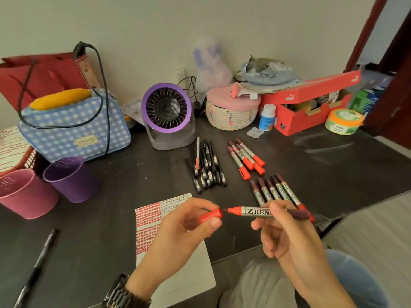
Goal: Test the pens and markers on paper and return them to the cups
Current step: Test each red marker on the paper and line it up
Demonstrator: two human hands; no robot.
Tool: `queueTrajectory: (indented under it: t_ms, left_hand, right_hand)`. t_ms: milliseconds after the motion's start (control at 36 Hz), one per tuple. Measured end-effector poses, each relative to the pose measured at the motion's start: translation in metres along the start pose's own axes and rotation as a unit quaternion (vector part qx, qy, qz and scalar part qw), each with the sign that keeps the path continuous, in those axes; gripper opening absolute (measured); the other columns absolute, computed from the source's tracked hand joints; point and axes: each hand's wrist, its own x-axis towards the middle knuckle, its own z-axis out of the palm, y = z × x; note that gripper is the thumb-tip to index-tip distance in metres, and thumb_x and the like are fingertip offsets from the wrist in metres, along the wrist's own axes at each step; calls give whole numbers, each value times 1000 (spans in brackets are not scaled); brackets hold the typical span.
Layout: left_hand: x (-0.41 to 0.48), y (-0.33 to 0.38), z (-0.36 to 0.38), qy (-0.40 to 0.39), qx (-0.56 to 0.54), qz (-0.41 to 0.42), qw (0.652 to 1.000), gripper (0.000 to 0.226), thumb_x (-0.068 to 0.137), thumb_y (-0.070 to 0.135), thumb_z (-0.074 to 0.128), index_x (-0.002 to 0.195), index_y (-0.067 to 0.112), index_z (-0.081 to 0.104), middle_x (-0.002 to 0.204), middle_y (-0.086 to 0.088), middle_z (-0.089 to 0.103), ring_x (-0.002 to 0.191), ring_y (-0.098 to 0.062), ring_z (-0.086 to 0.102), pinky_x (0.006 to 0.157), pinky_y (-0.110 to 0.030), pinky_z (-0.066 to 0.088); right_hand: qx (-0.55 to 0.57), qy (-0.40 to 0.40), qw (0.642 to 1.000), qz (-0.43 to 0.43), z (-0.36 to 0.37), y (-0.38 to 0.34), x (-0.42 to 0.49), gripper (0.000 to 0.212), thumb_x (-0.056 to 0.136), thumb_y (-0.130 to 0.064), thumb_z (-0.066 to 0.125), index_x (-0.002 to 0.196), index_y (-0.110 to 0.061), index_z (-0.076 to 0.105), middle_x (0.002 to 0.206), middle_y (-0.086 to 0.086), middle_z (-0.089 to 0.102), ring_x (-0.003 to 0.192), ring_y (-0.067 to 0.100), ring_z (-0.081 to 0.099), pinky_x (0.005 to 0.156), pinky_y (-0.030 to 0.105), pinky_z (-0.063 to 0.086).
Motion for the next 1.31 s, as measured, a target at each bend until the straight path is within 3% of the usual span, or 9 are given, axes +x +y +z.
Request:
queueTrajectory:
  t_ms: [250,389,528,639,722,833,944,1111,1306]
  left_hand:
    - [-8,5,-7,-13,-3,-6,1000,17,85,38,72,102,39,74,97,4,75,91,-18,70,83,-40,59]
    - [-16,6,-12,-6,4,-1,1000,21,81,48,71,101,44,74,97,10,75,91,-14,69,84,-34,56]
    - [-22,8,-22,18,-15,8,1000,20,82,44,72,101,41,75,97,8,75,87,-15,70,83,-38,59]
    - [-28,9,-37,14,-17,10,1000,22,85,49,72,101,34,74,98,4,74,89,-18,70,82,-35,59]
    - [-33,10,-47,2,-36,8,999,24,84,51,73,97,31,74,96,-2,73,86,-20,69,79,-36,59]
    - [-42,13,-67,-26,-63,1,998,26,85,50,75,95,26,73,92,-4,73,85,-19,68,81,-39,57]
    - [-50,14,-85,-61,-63,5,996,17,90,40,72,95,23,71,89,4,72,83,-11,65,78,-24,53]
    - [-55,9,-100,-82,-52,-6,995,17,91,39,72,94,23,70,95,-1,73,81,-12,63,74,-26,54]
    - [-47,-1,-99,-98,-9,-35,995,15,92,42,69,97,27,70,93,10,70,80,-8,62,71,-27,52]
  right_hand:
    - [-34,-37,998,23,9,5,-4,31,77,-49,73,84,-18,72,79,23,71,46,18,54,41,27,42]
    - [-64,-73,995,33,16,13,-4,59,63,-68,84,91,-17,72,84,24,73,49,18,56,43,26,45]
    - [-134,-96,986,31,21,18,-6,63,59,-68,86,97,-18,80,82,18,75,53,13,54,46,23,43]
    - [-233,-158,959,23,30,21,-8,34,83,-52,72,101,-25,79,75,8,73,50,13,47,46,22,39]
    - [-270,-198,942,22,43,33,-11,30,93,-51,57,106,-30,74,63,-6,53,54,9,39,49,19,32]
    - [-251,-198,947,28,62,49,-19,37,93,-56,52,103,-30,77,59,-10,37,51,5,30,50,16,27]
    - [-167,-213,958,89,76,60,-25,48,84,-61,59,99,-20,78,58,-11,33,48,9,23,45,22,22]
    - [-139,-201,964,106,91,75,-33,41,88,-55,59,97,-21,79,57,-10,34,45,8,23,43,20,23]
    - [-276,-139,951,-17,93,80,-43,44,85,-71,45,104,-43,73,59,-10,45,50,5,37,50,15,28]
